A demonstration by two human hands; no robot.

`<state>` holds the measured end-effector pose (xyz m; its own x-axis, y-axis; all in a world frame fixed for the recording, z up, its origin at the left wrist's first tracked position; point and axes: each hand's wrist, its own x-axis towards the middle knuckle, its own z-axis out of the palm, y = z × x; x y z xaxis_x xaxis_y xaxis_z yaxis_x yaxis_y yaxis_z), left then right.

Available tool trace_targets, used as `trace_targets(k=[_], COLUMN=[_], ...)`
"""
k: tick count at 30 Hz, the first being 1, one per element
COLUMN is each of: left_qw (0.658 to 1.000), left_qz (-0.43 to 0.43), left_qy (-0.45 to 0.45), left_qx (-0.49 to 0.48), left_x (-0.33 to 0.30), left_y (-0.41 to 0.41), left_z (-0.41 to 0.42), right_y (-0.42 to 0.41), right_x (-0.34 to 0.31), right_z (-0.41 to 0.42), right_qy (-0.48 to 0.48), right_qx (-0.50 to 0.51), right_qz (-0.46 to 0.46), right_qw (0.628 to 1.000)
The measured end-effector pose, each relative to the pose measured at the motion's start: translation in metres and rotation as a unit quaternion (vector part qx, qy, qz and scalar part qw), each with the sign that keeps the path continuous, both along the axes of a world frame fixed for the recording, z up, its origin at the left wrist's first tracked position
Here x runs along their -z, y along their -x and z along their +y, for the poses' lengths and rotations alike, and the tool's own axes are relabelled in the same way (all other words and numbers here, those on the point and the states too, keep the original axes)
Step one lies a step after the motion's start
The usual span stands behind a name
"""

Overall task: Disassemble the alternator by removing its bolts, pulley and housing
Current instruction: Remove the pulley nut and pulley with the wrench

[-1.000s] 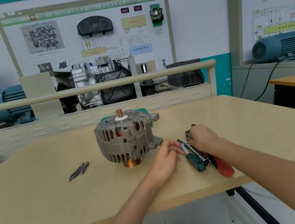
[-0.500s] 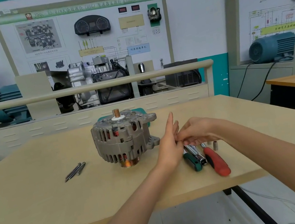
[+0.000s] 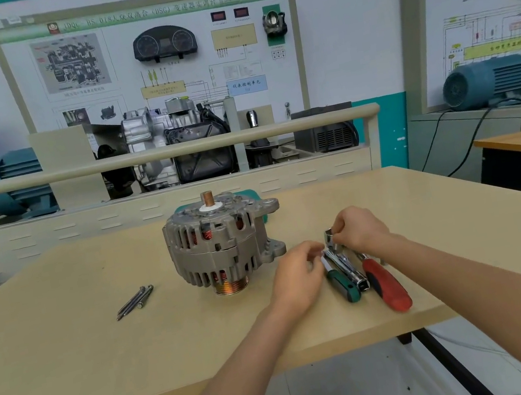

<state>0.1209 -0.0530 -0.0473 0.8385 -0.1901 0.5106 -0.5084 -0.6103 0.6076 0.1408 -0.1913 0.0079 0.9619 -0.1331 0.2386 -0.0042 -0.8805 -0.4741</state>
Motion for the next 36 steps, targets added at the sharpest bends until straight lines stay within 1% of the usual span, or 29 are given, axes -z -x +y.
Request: trace_targets(k=[4,11,17,18,22,24,28,30,33,36], left_qw=[0.999,0.998,0.999,0.999,1.000,1.000,1.000,1.000,0.998,0.997], left_qz=[-0.030,-0.033,-0.028,-0.025,-0.020,-0.020,-0.017,-0.018,-0.007,0.007], left_qy=[-0.043,-0.051,-0.030,-0.023,-0.006,-0.009,-0.011,-0.017,-0.043,-0.041], left_qx=[0.008,0.000,-0.008,-0.011,-0.016,-0.015,-0.009,0.012,0.055,0.062], left_x=[0.001,0.000,0.001,0.001,0.001,0.000,0.000,-0.001,-0.001,-0.001], left_y=[0.001,0.005,0.003,0.002,0.002,0.003,0.005,0.007,0.010,0.010], left_z=[0.000,-0.001,0.001,0.001,0.002,0.002,0.003,0.003,0.003,0.004], right_y=[0.001,0.005,0.010,0.013,0.023,0.028,0.030,0.027,0.023,0.023], right_x=[0.006,0.014,0.002,-0.002,-0.012,-0.013,-0.009,-0.008,-0.009,-0.009], right_z=[0.005,0.005,0.006,0.005,0.004,0.006,0.009,0.010,0.012,0.014], right_qy=[0.071,0.133,0.131,0.128,0.119,0.130,0.136,0.135,0.132,0.137], right_qx=[0.054,0.066,0.066,0.060,-0.012,-0.034,-0.043,-0.042,-0.046,-0.040], right_qz=[0.010,-0.015,-0.016,-0.005,0.110,0.145,0.137,0.136,0.158,0.152], right_qw=[0.996,0.989,0.989,0.990,0.987,0.980,0.980,0.981,0.977,0.978])
